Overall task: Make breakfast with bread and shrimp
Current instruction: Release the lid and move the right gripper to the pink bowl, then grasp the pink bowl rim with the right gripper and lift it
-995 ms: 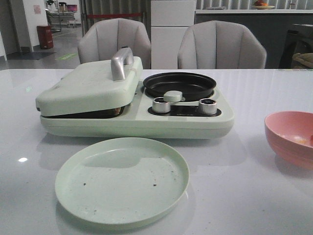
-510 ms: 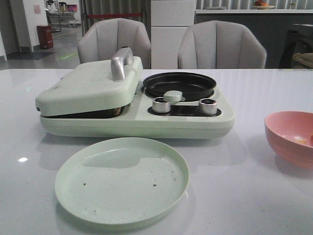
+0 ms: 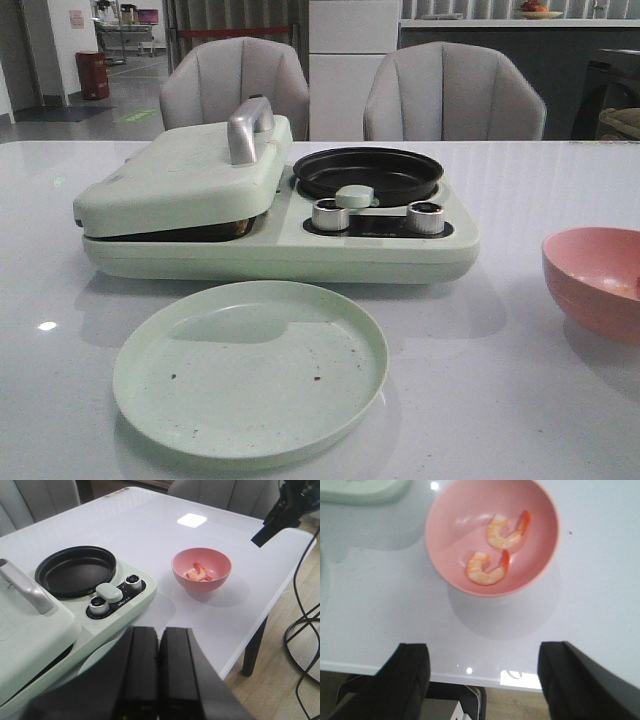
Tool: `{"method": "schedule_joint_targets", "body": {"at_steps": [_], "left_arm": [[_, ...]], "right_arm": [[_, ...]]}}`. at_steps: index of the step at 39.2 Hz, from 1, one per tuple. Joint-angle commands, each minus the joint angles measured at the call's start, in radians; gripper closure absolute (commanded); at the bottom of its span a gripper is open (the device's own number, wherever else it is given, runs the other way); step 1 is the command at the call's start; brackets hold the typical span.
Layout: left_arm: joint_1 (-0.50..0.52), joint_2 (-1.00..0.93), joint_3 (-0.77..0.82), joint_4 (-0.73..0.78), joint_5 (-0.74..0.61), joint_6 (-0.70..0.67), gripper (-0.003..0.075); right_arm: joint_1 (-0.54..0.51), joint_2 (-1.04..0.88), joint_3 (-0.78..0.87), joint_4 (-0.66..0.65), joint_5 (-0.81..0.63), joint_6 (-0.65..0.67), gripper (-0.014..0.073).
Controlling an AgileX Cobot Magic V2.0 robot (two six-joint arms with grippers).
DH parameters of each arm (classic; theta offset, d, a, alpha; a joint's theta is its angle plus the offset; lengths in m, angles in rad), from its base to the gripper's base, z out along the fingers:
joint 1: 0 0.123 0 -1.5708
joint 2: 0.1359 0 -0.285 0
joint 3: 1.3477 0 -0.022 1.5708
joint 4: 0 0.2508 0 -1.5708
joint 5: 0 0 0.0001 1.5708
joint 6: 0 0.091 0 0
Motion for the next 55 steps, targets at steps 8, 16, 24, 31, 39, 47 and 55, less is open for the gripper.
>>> {"method": "schedule_joint_targets", "body": {"at_steps": [8, 16, 24, 31, 39, 47, 55], "left_arm": [[-0.007, 0.003, -0.029, -0.032, -0.073, 0.001, 0.0621], [-0.007, 0.003, -0.029, -0.032, -0.073, 0.001, 0.0621], [-0.007, 0.003, -0.029, -0.032, -0.073, 0.001, 0.0621], [-0.007, 0.003, -0.029, -0.032, -0.073, 0.001, 0.0621], [-0.007, 0.003, -0.029, -0.032, -0.073, 0.001, 0.0621], [-0.007, 0.003, -0.029, -0.032, -0.073, 0.001, 0.0621], [-0.007, 0.003, -0.029, -0.032, -0.073, 0.001, 0.0621]], "right_arm": [[-0.167, 0.229, -0.136, -0.016, -0.05, -0.011, 0.0033], [-0.203, 0.388, -0.209, -0.017, -0.083, -0.034, 0.0033], [-0.201, 0.53, -0.278, -0.011, -0.119, -0.052, 0.0033], [-0.201, 0.627, -0.325, -0.011, -0.123, -0.053, 0.0033], [-0.2, 0.693, -0.357, -0.009, -0.113, -0.067, 0.0043], [-0.2, 0.714, -0.357, 0.0, -0.102, -0.097, 0.0253], [-0.199, 0.712, -0.357, 0.002, -0.098, -0.097, 0.0437]]}}
